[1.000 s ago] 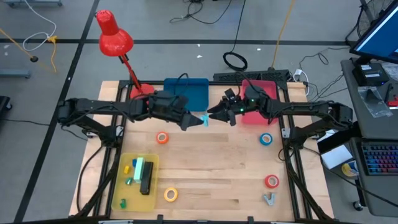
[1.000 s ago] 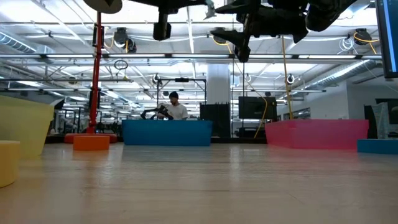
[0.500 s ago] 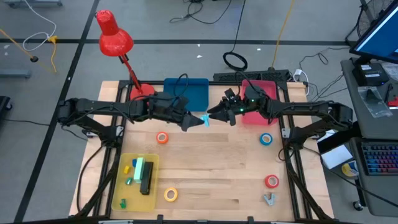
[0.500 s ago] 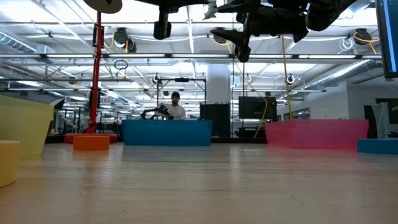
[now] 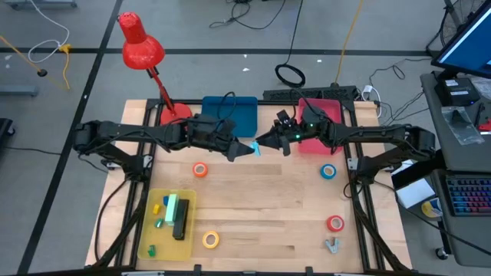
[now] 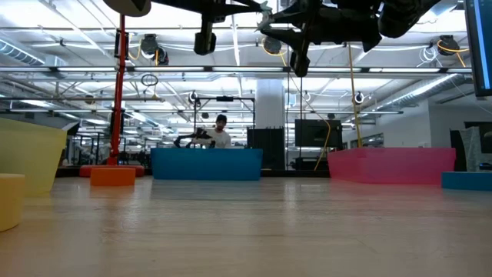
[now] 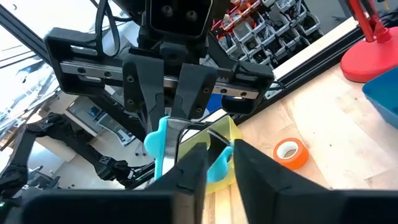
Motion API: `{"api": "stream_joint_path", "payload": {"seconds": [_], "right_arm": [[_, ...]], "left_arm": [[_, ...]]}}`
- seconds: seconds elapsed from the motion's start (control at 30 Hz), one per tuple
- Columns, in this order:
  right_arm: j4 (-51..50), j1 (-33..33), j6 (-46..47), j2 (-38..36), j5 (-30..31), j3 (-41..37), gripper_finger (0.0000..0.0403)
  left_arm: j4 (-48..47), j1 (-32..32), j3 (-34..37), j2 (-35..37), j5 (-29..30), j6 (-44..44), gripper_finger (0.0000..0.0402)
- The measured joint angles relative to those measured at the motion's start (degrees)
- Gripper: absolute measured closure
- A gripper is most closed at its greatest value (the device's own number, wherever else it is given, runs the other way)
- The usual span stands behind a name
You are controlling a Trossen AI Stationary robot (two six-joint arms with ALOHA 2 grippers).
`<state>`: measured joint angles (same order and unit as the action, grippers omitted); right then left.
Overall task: Pick and place Stapler, Stapler remover, tape
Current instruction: Put the blue staple remover into the red bin
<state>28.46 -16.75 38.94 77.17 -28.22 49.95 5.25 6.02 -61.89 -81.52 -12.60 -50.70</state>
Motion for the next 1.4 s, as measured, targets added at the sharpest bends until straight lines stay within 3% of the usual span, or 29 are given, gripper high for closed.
{"api": "stream_joint_path", "payload": {"seconds": [0.17,0.7,0.83,1.03,1.23,1.4], "right_arm": [[0.21,-0.04,-0.68,0.00,0.19,0.00,0.0396],[-1.41,-0.04,-0.44,-0.02,1.41,0.00,0.0402],[-1.93,-0.11,-0.46,-0.02,1.21,0.00,0.0402],[-2.18,-0.15,-0.46,-0.02,1.35,0.00,0.0403],[-4.18,-1.45,-0.66,-0.02,1.18,-0.02,0.0402],[-4.95,-2.43,-0.67,-0.02,1.16,-0.02,0.0402]], "left_arm": [[0.89,0.04,0.02,-0.08,-0.06,0.18,0.0402],[0.84,0.11,0.02,-0.10,0.88,0.69,0.0384],[0.85,0.11,0.02,-0.08,0.83,2.32,0.0355],[0.10,0.24,0.02,-0.06,0.52,3.03,0.0279],[-4.74,2.88,0.02,-0.02,-7.76,3.49,0.0211],[-6.95,3.74,0.02,0.01,-8.63,2.86,0.0187]]}}
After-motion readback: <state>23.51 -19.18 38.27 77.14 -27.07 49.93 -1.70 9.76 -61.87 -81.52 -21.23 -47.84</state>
